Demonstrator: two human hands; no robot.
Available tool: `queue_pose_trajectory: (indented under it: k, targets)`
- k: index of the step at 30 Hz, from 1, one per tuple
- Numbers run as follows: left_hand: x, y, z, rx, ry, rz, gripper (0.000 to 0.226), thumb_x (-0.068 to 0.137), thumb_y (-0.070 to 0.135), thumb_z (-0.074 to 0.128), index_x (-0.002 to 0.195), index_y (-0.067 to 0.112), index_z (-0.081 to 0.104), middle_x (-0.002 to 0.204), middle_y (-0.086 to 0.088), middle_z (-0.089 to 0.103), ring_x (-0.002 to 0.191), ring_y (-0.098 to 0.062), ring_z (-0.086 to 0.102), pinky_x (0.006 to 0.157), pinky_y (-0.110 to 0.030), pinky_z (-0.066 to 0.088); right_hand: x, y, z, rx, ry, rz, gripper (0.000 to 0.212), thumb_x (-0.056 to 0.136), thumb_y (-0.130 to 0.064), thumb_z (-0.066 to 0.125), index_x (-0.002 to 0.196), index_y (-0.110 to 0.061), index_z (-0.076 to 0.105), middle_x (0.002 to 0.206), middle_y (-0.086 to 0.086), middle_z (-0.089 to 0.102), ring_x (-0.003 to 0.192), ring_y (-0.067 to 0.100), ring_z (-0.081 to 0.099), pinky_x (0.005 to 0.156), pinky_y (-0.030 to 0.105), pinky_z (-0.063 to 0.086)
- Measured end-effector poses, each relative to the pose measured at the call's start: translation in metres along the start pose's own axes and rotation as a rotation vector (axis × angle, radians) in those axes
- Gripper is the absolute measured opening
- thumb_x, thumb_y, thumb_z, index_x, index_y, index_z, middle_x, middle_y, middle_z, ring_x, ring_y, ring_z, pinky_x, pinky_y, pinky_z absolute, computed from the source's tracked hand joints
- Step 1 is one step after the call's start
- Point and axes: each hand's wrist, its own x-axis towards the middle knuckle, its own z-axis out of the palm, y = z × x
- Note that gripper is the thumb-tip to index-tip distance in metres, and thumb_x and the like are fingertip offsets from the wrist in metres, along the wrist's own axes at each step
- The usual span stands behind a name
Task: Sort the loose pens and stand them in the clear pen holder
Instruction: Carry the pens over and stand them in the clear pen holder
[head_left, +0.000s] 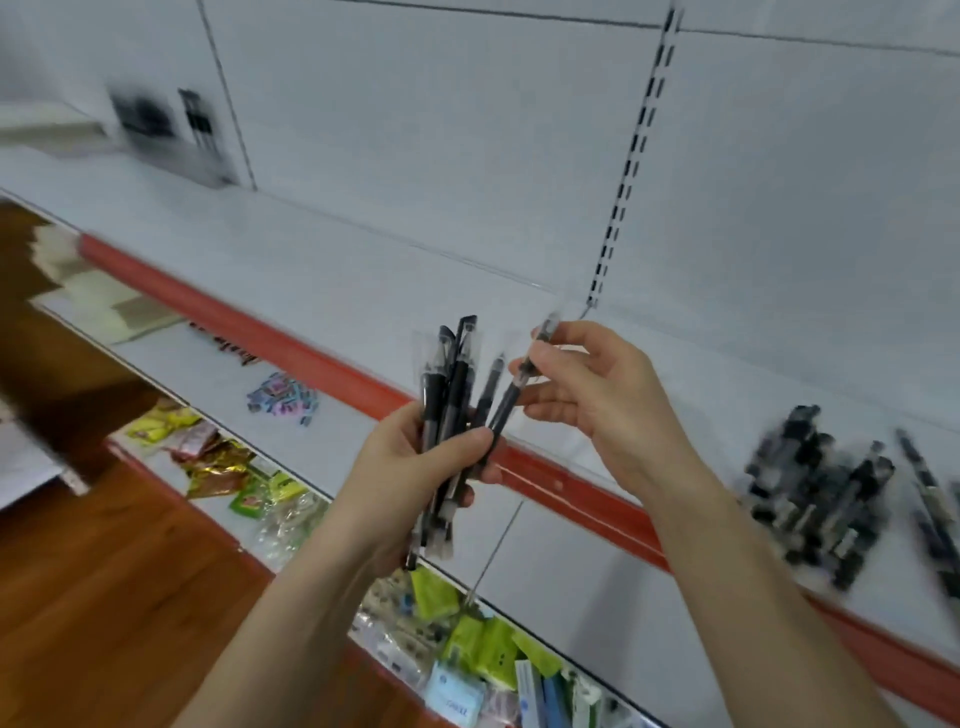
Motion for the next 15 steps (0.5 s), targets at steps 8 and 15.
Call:
queue_pose_trajectory:
  k: [8,15]
  targets:
    - [-0.004,0.033,-0.212,-0.069,0.314,0.019,0.013,0.086,0.006,0.057,0.098,0.000,0.056,0.082,-0.018,0.069,0.063,-0.017,0.070,0.048,-0.022,0.052,0.058,0.018,0.216,0.023,-0.237,-0.030,0.004,0.086,-0.013,0.063,0.087,-0.015,0.059,0.068,0.001,0.071,0.062,0.018,0.070,0.056,0.023,0.053]
    - [0.000,0.059,-0.346,-0.071,0.503,0.024,0.016,0.087,0.011,0.058,0.099,0.001,0.059,0.075,-0.012,0.069,0.047,-0.010,0.060,0.041,-0.018,0.049,0.134,0.027,0.339,-0.109,-0.263,-0.104,0.005,0.088,-0.012,0.060,0.093,-0.010,0.056,0.075,0.005,0.069,0.059,0.011,0.068,0.061,0.025,0.056]
